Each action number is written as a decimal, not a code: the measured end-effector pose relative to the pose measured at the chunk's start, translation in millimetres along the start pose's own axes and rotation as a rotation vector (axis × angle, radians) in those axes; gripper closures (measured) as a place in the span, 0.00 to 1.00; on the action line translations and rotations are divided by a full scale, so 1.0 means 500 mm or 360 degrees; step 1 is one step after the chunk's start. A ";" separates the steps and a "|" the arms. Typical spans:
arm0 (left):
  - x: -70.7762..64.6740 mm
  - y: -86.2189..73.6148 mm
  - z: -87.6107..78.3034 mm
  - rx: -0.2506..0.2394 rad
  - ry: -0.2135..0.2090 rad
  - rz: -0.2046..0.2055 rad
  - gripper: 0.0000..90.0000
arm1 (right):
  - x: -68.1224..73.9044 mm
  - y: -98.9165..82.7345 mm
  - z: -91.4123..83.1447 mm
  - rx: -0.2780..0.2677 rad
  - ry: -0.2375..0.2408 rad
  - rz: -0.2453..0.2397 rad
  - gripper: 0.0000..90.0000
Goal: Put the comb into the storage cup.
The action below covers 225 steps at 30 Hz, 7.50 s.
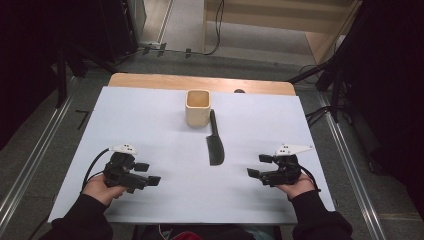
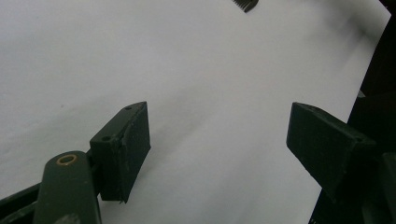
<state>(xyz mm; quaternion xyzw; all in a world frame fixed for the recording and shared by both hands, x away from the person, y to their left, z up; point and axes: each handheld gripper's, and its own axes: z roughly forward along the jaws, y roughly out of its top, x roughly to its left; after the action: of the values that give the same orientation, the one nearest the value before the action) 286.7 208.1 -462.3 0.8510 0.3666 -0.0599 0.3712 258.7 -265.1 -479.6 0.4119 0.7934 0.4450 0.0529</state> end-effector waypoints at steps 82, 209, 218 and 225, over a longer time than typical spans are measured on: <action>0.002 0.000 0.001 0.0011 -0.0011 0.0005 0.25 | -0.012 0.157 0.129 -0.0129 -0.0115 -0.0079 0.25; 0.004 0.000 0.004 0.0022 -0.0037 0.0013 0.25 | -0.102 0.218 0.338 0.0176 -0.0289 -0.0024 0.97; 0.004 0.000 0.004 0.0022 -0.0039 0.0013 0.25 | -0.126 0.219 0.326 0.0184 -0.0342 0.0006 0.97; 0.004 0.001 0.004 0.0027 -0.0038 0.0016 0.25 | -0.142 0.217 0.311 0.0210 -0.0366 0.0015 0.97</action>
<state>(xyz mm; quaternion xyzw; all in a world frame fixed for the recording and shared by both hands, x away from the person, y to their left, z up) 288.7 207.7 -464.4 0.8551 0.3574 -0.0714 0.3687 440.8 -183.1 -511.4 0.4665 0.8076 0.3421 0.1142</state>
